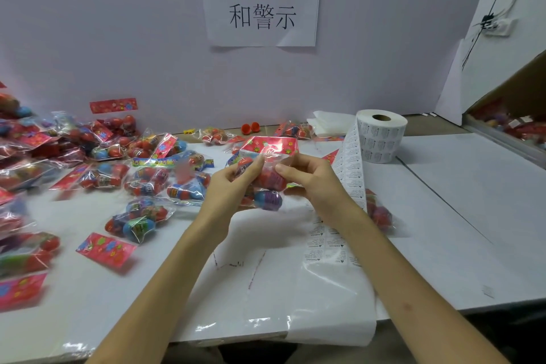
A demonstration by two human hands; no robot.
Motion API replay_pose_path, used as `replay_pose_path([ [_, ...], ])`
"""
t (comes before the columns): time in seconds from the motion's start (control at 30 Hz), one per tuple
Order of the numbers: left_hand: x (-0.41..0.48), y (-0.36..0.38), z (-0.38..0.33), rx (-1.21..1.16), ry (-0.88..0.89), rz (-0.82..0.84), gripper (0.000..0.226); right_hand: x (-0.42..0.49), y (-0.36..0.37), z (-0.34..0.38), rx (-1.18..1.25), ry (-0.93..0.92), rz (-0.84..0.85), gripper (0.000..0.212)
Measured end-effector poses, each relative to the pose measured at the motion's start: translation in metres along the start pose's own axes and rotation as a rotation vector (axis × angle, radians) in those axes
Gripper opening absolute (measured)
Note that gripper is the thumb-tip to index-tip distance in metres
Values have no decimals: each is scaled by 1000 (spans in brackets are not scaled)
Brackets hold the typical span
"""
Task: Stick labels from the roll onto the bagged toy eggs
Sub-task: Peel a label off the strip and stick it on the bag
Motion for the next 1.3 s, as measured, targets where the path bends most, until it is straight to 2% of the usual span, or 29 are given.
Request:
replay_pose_path([
  [0.1,-1,0,1,52,10,-6,71,0,-2,5,-73,-57,-16,7],
  [0.33,3,-2,2,101,-14,36,48,0,-3,12,-234,-131,-15,9],
  [0.4,3,-5,3,51,-31,10,44,-1,-5,12,-185,-112,-37,3],
  [0.57,3,-8,3,-1,-35,-13,27,-3,-3,9,-95,-43,-57,6],
  [0.67,3,-8,5,9,-37,-20,26,-4,-5,8,-77,1,-69,9],
  [0.77,6,-5,6,40,-30,-5,37,-4,-13,8,-40,37,-103,7],
  [0.93,10,-12,10,193,-7,-86,85,-5,-48,29,57,-84,-322,12],
  [1.07,8,-13,7,332,108,-148,98,-19,-87,59,-87,-176,-497,12],
  [1.17,6,-12,2,440,177,-199,99,-40,-111,70,-241,-88,-451,8],
  [1.3,5,-16,-1,633,216,-272,92,-85,-122,60,-522,172,-325,12],
])
Point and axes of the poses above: each hand's wrist, its own x-axis towards the middle knuckle, its own y-axis out of the palm, z = x × y, the point moved 8 cm from there along x, towards the middle knuckle, and after that the axes turned 4 degrees about x, right-handed, at the moved point
